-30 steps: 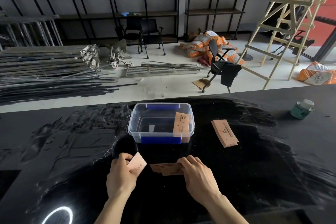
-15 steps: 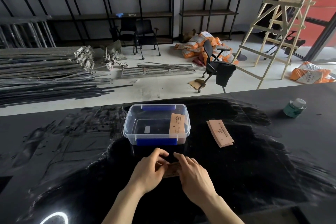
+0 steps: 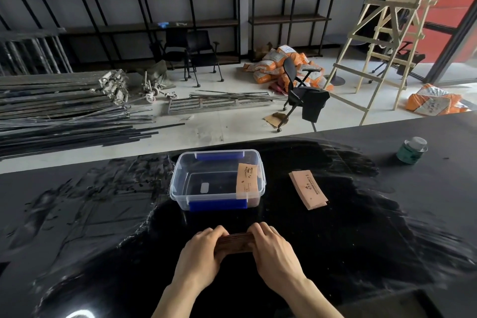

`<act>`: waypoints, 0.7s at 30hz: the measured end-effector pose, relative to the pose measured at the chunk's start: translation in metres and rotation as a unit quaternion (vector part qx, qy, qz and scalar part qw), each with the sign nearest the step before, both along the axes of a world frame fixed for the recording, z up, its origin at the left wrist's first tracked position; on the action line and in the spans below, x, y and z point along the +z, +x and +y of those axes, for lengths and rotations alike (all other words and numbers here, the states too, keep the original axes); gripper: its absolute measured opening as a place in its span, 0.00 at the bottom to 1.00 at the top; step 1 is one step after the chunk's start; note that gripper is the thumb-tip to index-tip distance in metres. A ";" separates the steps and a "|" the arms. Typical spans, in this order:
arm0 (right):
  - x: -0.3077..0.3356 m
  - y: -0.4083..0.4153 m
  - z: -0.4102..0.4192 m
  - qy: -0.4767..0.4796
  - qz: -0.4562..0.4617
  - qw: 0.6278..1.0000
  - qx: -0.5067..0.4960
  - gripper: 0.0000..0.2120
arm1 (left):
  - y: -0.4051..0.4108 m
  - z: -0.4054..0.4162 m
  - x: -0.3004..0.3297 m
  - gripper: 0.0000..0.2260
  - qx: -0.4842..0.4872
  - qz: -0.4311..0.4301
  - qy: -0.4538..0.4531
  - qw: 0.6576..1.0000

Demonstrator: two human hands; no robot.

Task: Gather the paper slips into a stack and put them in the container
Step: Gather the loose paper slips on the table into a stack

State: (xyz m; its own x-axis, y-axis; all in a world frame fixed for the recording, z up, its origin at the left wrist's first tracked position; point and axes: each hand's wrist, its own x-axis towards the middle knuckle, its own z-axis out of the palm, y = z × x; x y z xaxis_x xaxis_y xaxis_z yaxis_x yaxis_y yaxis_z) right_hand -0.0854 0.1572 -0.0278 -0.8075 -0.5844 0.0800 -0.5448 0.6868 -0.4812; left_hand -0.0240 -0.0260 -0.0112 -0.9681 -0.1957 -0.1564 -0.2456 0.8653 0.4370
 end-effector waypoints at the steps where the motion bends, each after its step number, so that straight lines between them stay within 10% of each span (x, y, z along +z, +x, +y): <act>1: 0.000 -0.001 0.001 0.000 0.000 1.000 0.002 0.11 | -0.001 0.002 -0.001 0.10 -0.011 0.008 -0.014 1.000; 14: -0.002 -0.024 0.039 -0.046 0.027 0.997 -0.050 0.14 | -0.041 0.048 0.009 0.09 -0.061 0.024 -0.017 0.998; 21: 0.018 -0.080 0.092 -0.244 -0.060 0.926 -0.282 0.30 | -0.099 0.104 0.006 0.11 0.105 -0.009 0.302 0.947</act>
State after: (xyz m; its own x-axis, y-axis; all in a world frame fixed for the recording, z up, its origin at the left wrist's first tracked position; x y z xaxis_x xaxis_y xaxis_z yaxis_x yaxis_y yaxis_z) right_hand -0.1656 0.2491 -0.0101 -0.9935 0.0139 0.1126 -0.0881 0.5309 -0.8429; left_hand -0.1233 0.0783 -0.0047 -0.9138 -0.2534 -0.3174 -0.3967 0.3892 0.8314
